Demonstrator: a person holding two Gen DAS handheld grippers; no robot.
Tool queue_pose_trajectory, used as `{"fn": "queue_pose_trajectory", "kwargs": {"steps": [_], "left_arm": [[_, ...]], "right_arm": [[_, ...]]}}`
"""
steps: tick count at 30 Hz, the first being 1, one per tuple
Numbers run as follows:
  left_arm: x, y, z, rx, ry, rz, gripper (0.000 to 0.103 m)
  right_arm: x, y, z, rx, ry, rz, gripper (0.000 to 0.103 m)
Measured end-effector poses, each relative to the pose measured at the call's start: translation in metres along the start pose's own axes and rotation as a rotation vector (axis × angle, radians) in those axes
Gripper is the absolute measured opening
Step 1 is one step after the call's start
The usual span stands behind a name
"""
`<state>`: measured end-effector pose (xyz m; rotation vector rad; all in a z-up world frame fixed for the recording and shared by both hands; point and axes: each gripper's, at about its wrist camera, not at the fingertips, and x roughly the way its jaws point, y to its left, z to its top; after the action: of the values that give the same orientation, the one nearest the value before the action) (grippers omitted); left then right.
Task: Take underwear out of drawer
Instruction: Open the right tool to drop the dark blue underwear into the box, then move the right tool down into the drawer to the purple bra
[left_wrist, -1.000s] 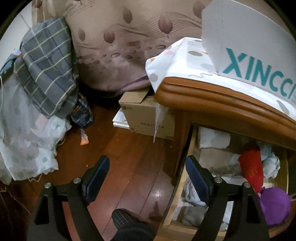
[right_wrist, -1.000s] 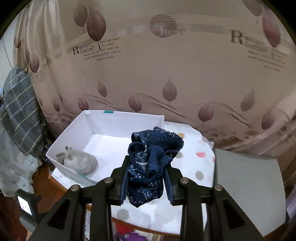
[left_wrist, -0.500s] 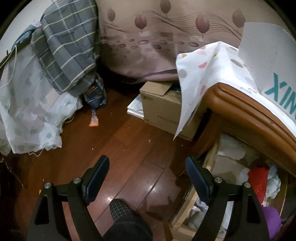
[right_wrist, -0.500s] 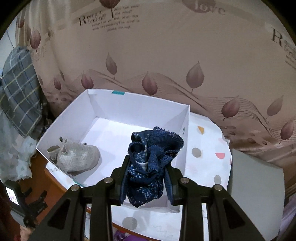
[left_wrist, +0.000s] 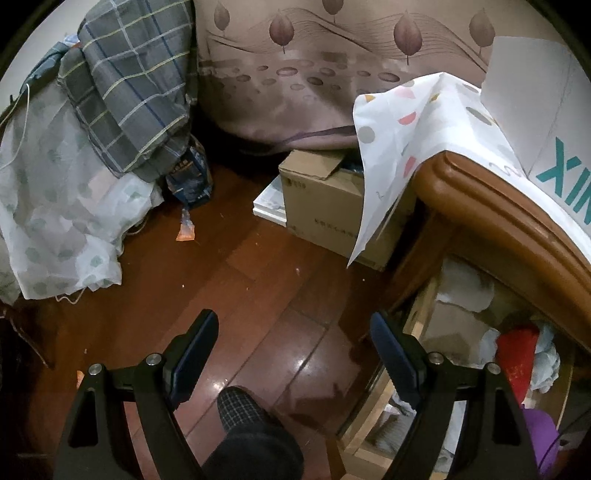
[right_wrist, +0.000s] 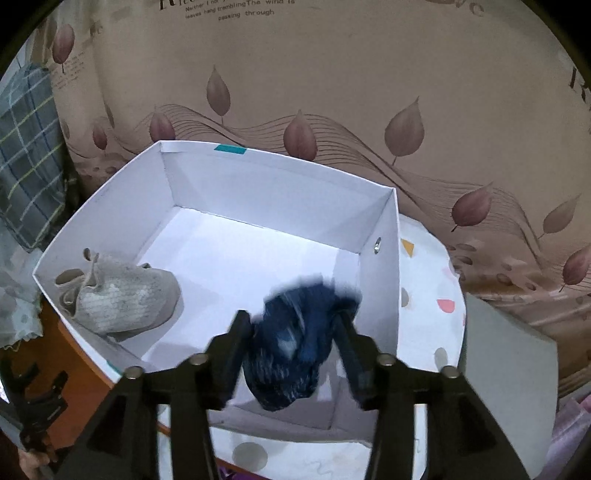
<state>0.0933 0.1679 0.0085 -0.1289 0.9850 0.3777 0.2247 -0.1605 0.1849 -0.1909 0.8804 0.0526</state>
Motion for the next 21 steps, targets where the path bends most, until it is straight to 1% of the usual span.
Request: {"fn": "queue_pose_trajectory", "kwargs": {"steps": [1, 3, 5, 8, 11, 14, 17, 18, 21], "left_arm": [[-0.001, -0.001, 0.000, 0.005, -0.004, 0.000, 0.082], [-0.002, -0.003, 0.000, 0.015, -0.010, -0.003, 0.082], [-0.004, -0.007, 0.000, 0.028, -0.014, -0.022, 0.082], [-0.008, -0.015, -0.002, 0.062, -0.027, -0.055, 0.083], [-0.012, -0.026, -0.006, 0.111, -0.034, -0.094, 0.083], [-0.016, -0.039, -0.010, 0.163, -0.035, -0.135, 0.084], [-0.016, -0.048, -0.013, 0.191, -0.009, -0.188, 0.085], [-0.016, -0.051, -0.015, 0.201, 0.000, -0.205, 0.085], [-0.015, -0.062, -0.020, 0.252, 0.009, -0.214, 0.085]], "right_arm": [[0.000, 0.000, 0.000, 0.001, -0.002, -0.003, 0.056], [-0.001, -0.001, 0.002, 0.007, -0.004, -0.011, 0.057], [-0.006, -0.003, 0.001, 0.015, -0.011, -0.010, 0.057], [-0.027, -0.004, -0.006, 0.018, -0.035, 0.018, 0.057], [-0.054, -0.004, -0.024, -0.005, -0.034, 0.052, 0.057], [-0.079, -0.003, -0.055, -0.030, -0.014, 0.095, 0.058], [-0.095, -0.003, -0.092, -0.040, 0.033, 0.121, 0.065], [-0.096, -0.003, -0.106, -0.044, 0.055, 0.131, 0.068], [-0.087, -0.001, -0.144, -0.052, 0.139, 0.145, 0.071]]}}
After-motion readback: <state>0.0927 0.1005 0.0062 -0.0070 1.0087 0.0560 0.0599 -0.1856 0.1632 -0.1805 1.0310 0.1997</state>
